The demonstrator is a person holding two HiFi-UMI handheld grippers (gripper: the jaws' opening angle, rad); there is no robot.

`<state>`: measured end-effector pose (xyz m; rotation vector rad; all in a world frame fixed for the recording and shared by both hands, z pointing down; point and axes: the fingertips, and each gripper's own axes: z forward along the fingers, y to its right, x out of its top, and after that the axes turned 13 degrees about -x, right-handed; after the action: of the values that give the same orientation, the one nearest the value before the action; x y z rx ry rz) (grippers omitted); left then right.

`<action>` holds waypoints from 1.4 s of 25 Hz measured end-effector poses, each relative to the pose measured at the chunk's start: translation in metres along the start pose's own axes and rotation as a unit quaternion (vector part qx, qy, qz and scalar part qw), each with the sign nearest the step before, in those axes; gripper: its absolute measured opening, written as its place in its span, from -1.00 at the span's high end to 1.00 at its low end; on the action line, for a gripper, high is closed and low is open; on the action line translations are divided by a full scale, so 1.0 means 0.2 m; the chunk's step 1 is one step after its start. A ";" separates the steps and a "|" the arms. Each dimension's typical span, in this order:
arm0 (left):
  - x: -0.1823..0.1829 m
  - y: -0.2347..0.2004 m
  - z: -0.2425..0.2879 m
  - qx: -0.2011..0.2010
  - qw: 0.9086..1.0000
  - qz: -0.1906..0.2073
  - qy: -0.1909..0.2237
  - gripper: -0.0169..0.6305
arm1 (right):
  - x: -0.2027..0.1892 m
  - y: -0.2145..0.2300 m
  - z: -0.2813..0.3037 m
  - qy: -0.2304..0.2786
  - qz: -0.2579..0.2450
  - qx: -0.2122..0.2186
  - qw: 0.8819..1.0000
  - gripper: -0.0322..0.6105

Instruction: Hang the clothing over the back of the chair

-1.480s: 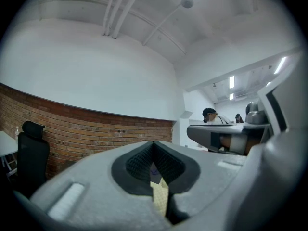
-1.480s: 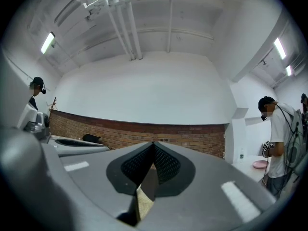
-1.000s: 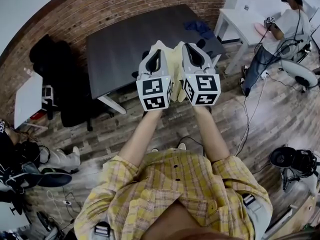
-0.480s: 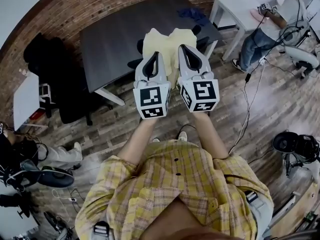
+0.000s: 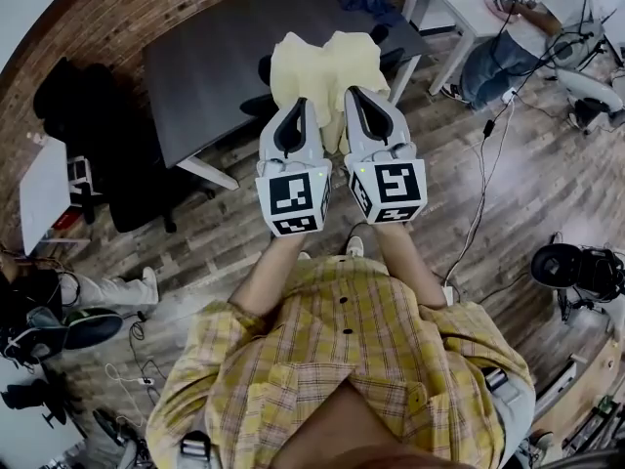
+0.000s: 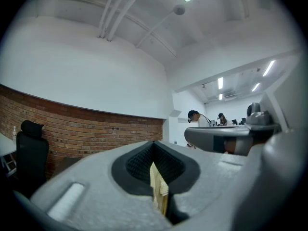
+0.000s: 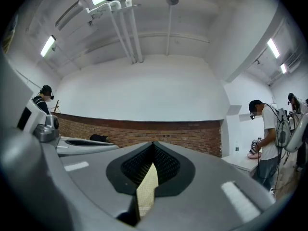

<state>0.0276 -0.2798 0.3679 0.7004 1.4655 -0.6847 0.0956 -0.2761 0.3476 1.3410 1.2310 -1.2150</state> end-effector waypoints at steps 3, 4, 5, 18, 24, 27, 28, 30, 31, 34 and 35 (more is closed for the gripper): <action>-0.01 0.02 -0.03 0.000 1.000 0.005 0.000 0.95 | -0.02 -0.01 -0.04 -0.002 0.004 0.000 1.000 0.91; -0.02 0.02 -0.04 0.000 1.000 0.008 -0.002 0.95 | -0.02 -0.01 -0.05 -0.003 0.007 -0.001 1.000 0.91; -0.04 0.02 -0.05 0.000 1.000 0.009 -0.005 0.94 | -0.03 -0.01 -0.05 -0.006 0.010 -0.001 1.000 0.91; -0.15 0.08 -0.17 -0.009 1.000 0.013 -0.019 0.95 | -0.11 -0.08 -0.16 -0.017 0.008 0.013 1.000 0.91; -0.17 0.12 -0.21 -0.006 1.000 0.008 -0.026 0.95 | -0.15 -0.11 -0.23 -0.028 -0.002 0.023 0.999 0.91; -0.18 0.14 -0.22 -0.009 1.000 0.008 -0.029 0.95 | -0.18 -0.11 -0.25 -0.035 -0.002 0.022 0.999 0.91; -0.19 0.14 -0.23 -0.010 0.999 0.007 -0.030 0.95 | -0.19 -0.11 -0.26 -0.037 -0.002 0.022 0.999 0.91; -0.20 0.13 -0.24 -0.011 0.999 0.007 -0.032 0.95 | -0.21 -0.13 -0.27 -0.040 -0.004 0.022 0.999 0.91; -0.21 0.12 -0.25 -0.012 0.999 0.007 -0.032 0.95 | -0.22 -0.14 -0.27 -0.040 -0.006 0.021 0.999 0.91; -0.24 0.11 -0.26 -0.012 0.999 0.006 -0.035 0.95 | -0.26 -0.14 -0.28 -0.041 -0.007 0.019 0.999 0.91; -0.25 0.12 -0.26 -0.012 0.999 0.006 -0.035 0.95 | -0.26 -0.14 -0.29 -0.042 -0.006 0.019 0.999 0.91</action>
<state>0.0139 -0.2244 0.4184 0.6598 1.4018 -0.6736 0.0719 -0.2216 0.4050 1.2979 1.1636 -1.2967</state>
